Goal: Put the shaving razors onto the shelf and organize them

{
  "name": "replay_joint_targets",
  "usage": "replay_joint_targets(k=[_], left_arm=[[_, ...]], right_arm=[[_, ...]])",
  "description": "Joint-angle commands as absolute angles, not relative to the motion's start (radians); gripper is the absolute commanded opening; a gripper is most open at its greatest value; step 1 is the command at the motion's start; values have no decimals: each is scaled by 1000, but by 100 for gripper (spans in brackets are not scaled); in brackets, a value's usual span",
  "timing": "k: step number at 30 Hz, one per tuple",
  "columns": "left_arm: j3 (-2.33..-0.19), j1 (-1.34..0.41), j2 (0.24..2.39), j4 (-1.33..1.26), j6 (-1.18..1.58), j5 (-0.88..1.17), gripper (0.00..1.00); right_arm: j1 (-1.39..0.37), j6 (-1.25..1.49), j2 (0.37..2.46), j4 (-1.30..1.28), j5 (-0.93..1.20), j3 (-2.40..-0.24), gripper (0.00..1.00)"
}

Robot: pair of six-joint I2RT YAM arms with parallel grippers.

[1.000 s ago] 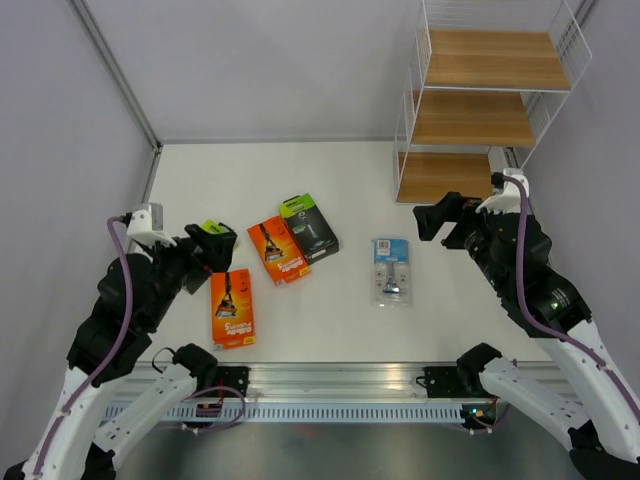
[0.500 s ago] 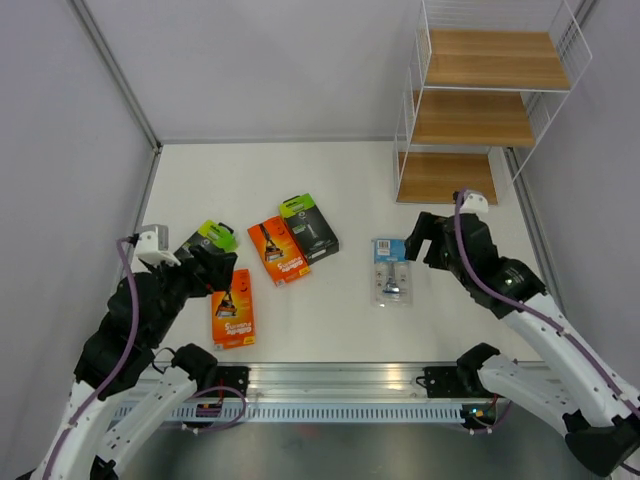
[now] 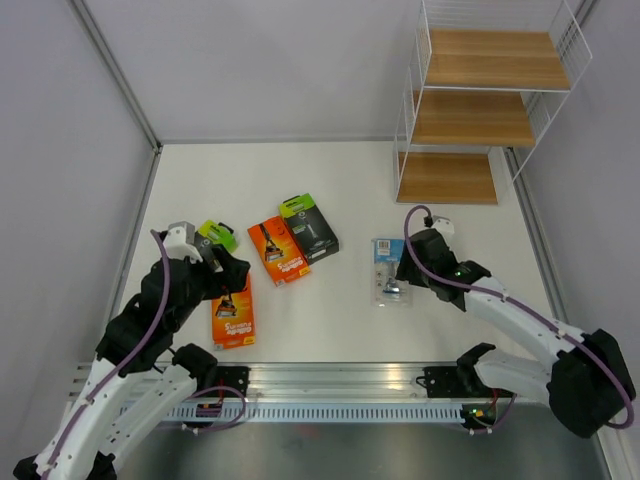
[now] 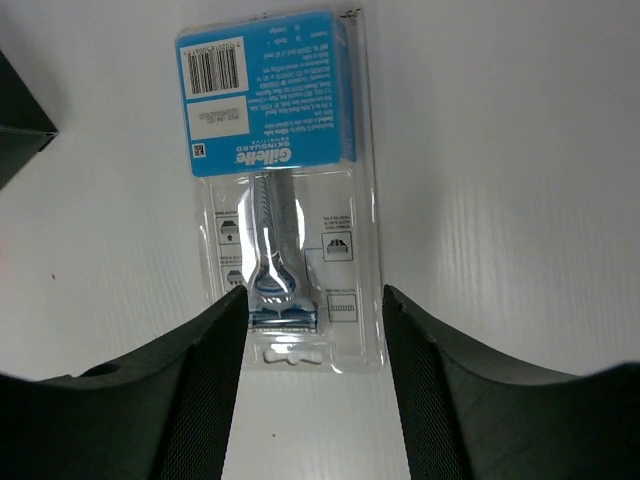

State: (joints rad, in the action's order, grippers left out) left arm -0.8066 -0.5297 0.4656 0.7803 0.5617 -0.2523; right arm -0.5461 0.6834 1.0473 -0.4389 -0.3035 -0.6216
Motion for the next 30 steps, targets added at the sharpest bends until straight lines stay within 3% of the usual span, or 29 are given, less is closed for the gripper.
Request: replay_joint_targets(k=[1, 6, 20, 23, 24, 27, 30], left_arm=[[-785, -529, 463, 784, 594, -250, 100], [-764, -529, 456, 796, 606, -255, 100], [-756, -529, 434, 807, 615, -298, 100], [-758, -529, 440, 810, 618, -299, 100], [-758, -529, 439, 810, 621, -301, 100], [-749, -529, 440, 808, 632, -314, 100], [-749, -529, 449, 808, 634, -328, 100]], right_arm=[[-548, 635, 1169, -293, -242, -666, 62], [-549, 594, 1311, -252, -241, -692, 66], [-568, 606, 1477, -218, -267, -759, 60], [-572, 609, 1489, -236, -294, -762, 54], [-572, 609, 1493, -239, -296, -762, 47], [-575, 609, 1506, -235, -291, -764, 38], [-587, 607, 1531, -229, -310, -767, 37]])
